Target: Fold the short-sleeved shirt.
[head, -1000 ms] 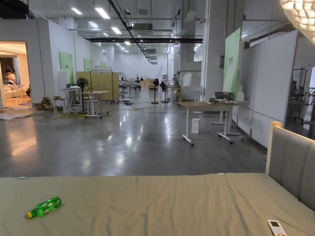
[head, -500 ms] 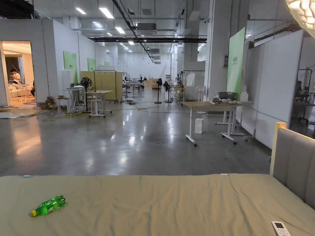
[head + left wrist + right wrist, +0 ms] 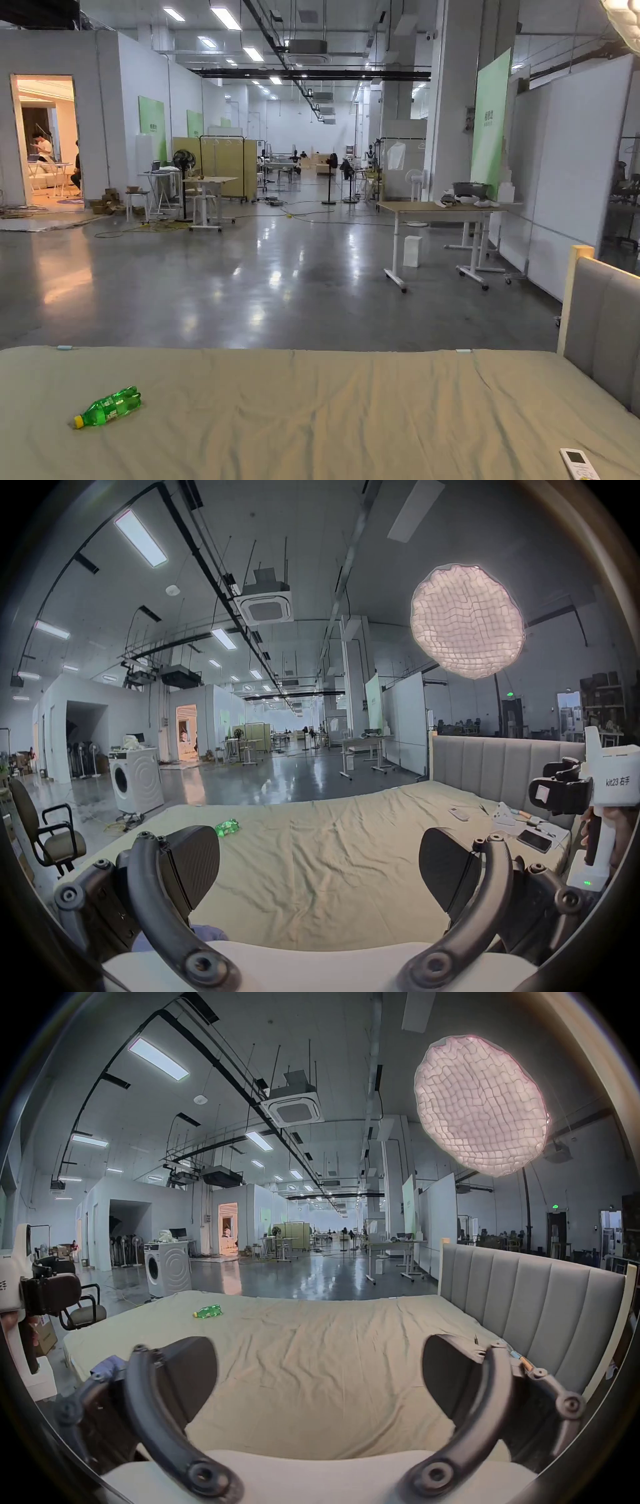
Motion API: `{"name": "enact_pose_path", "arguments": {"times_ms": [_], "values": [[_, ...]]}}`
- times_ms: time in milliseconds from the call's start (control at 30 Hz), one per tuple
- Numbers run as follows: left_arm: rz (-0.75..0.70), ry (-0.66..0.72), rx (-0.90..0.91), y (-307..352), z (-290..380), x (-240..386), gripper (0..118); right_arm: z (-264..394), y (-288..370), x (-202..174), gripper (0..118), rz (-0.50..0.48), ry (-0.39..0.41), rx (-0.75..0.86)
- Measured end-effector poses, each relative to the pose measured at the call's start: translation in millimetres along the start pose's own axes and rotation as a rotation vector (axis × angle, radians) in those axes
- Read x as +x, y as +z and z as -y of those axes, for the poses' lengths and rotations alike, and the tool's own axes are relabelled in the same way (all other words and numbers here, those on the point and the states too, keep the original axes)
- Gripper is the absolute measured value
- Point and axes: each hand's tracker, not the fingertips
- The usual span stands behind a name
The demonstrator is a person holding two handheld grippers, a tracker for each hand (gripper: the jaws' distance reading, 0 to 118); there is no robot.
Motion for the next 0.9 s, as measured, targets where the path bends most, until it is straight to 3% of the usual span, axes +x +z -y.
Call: {"name": "enact_pose_path", "arguments": {"times_ms": [900], "values": [[-0.033, -0.008, 0.022, -1.7, -9.0, 4.6, 115, -1.4, -5.2, -2.4, 118, -0.008, -0.018, -0.005]]}}
